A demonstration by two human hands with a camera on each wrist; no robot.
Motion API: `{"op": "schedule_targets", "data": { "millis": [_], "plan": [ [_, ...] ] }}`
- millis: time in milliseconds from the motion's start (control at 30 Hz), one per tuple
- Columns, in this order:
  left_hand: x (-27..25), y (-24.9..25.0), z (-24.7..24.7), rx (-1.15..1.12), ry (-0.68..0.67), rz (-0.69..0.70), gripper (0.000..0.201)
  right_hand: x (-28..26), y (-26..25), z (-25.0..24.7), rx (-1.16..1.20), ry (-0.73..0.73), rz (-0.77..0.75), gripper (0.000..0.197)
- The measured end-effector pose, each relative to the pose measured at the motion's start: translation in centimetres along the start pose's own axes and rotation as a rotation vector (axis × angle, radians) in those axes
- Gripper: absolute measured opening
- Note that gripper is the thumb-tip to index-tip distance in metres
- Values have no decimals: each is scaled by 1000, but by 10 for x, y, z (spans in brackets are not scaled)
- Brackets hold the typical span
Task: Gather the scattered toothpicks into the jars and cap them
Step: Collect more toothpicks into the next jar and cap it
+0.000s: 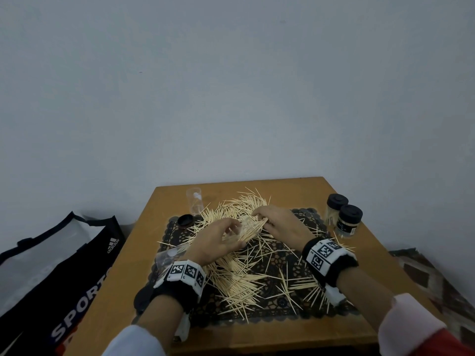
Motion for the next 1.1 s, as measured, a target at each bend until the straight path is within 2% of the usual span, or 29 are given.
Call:
{"op": "schedule_targets", "data": {
  "millis": [100, 167, 333, 500, 733, 933, 1100],
  "plan": [
    [0, 0, 2, -10, -10, 3, 45, -1, -5, -3, -35, 25, -45, 21],
    [0, -1, 2, -16, -17, -1, 46, -2, -9, -3, -48, 10, -68, 21],
    [1, -2, 4, -37, -29, -23, 48, 0, -14, -1, -13, -43, -94, 36],
    [1, -1, 4, -51, -37, -58, 45, 0, -12, -3, 40, -77, -18, 44],
    [0, 0, 4, -61, -43, -62, 44, 1, -11, -4, 67, -1, -62, 38],
    [0, 1, 5, -76, -58, -50, 46, 1, -16, -5, -4, 83, -129, 26],
    [0, 5, 3, -90, -47, -35, 45, 4, -11, -2, 2, 92, -96, 21]
  ]
}}
Point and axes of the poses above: each hand's wrist, its own x-axis towards the middle knuckle, its own z-axis out of the palm, y = z × x, the point moved 6 cm from there along x, towards the middle knuckle, and after that the axes turned 5 degrees about -x, right-handed, at the moved point
